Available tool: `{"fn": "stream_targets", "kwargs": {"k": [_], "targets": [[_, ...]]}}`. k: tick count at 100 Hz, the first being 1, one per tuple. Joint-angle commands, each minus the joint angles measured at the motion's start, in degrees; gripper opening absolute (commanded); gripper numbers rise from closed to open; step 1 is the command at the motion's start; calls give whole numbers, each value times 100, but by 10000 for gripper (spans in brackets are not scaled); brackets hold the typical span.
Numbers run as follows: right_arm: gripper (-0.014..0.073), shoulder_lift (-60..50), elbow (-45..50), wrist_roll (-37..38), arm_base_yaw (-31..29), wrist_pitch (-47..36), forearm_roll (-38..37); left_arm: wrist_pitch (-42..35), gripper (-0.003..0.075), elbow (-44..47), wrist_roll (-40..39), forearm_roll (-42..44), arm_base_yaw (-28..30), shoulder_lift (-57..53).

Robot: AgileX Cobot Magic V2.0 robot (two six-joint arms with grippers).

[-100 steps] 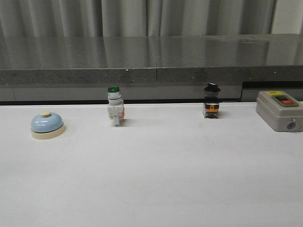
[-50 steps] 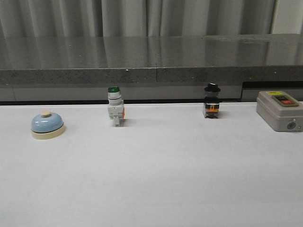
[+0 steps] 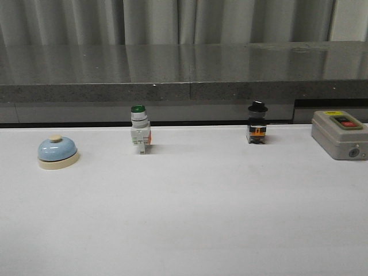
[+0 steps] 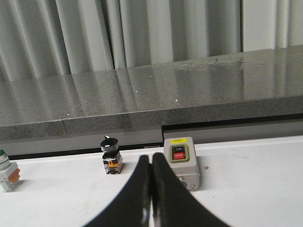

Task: Place and press bell with both arms

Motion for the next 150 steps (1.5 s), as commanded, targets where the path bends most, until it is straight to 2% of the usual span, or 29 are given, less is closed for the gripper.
{"fn": "stream_targets", "kwargs": {"k": [1,7,19,24,31,53,67,87,118,150], "targets": [[-64,-111,-117,-9,-38,-483,-57,-325,87,-207,-53,-61,2,-13],[-64,-111,-117,-9,-38,-483,-57,-325,190,-207,-53,-61,2,-13],[-64,-111,-117,-9,-38,-483,-57,-272,512,-207,-53,-61,2,-13],[-64,-111,-117,-9,-38,-483,-57,-272,617,-207,-53,-61,2,-13],[-64,-111,-117,-9,-38,-483,-57,-272,698,-207,-53,-61,2,-13],[-64,-111,-117,-9,-38,-483,-57,-402,648,-237,-53,-230,2,27],[-64,-111,-117,-9,-38,-483,-57,-390,638,-552,-53,-473,-9,423],[-64,-111,-117,-9,-38,-483,-57,-354,638,-1165,-53,-472,-21,1401],[-64,-111,-117,-9,-38,-483,-57,-350,638,-2128,-21,-453,-506,3036],[-64,-111,-117,-9,-38,-483,-57,-374,638,-2998,-21,-453,-630,4468]]}}
